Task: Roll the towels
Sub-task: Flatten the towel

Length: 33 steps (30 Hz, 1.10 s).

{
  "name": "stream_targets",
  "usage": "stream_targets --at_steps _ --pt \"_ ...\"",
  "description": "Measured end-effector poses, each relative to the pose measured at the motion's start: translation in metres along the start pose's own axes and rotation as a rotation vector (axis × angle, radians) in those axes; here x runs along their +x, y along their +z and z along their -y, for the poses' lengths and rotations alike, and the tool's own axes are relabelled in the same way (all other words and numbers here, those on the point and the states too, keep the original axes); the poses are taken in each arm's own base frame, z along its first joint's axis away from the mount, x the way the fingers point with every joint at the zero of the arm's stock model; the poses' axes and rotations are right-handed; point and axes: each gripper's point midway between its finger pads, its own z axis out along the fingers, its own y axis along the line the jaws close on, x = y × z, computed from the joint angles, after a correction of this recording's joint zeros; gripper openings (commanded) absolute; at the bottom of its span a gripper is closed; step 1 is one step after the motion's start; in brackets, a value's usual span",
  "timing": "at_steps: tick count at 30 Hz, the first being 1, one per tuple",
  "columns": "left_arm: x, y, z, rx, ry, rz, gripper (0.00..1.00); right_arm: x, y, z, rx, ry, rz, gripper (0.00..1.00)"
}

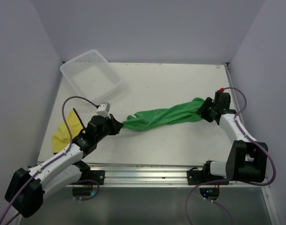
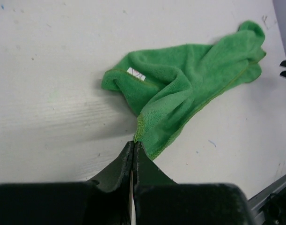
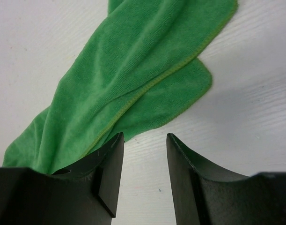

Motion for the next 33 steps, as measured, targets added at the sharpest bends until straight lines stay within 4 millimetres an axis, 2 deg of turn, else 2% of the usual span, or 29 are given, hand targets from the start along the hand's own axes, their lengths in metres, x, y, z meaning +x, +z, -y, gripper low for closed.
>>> stream_targets --at_steps 2,5,10,15,21,26,33 --pt "-0.018 -0.009 0.002 -0.023 -0.018 0.057 0.0 -0.003 0.005 0.009 0.033 0.025 0.005 0.47" --pt "-0.032 -0.021 -0.003 -0.067 -0.038 0.119 0.0 -0.005 0.013 0.024 0.097 0.048 0.011 0.47" --pt "-0.035 -0.037 -0.025 -0.174 -0.055 0.157 0.0 -0.008 0.024 0.045 0.195 0.073 0.03 0.5" --pt "-0.031 -0.041 -0.037 -0.236 -0.062 0.152 0.0 -0.014 0.036 0.059 0.252 0.102 0.034 0.49" --pt "-0.028 -0.041 -0.043 -0.266 -0.057 0.146 0.0 -0.013 0.055 0.064 0.271 0.113 0.011 0.47" --pt "-0.027 -0.04 -0.047 -0.285 -0.052 0.141 0.0 -0.017 0.063 0.063 0.27 0.118 0.011 0.46" --pt "-0.025 -0.038 -0.051 -0.306 -0.048 0.136 0.0 -0.023 0.07 0.06 0.26 0.117 0.022 0.33"
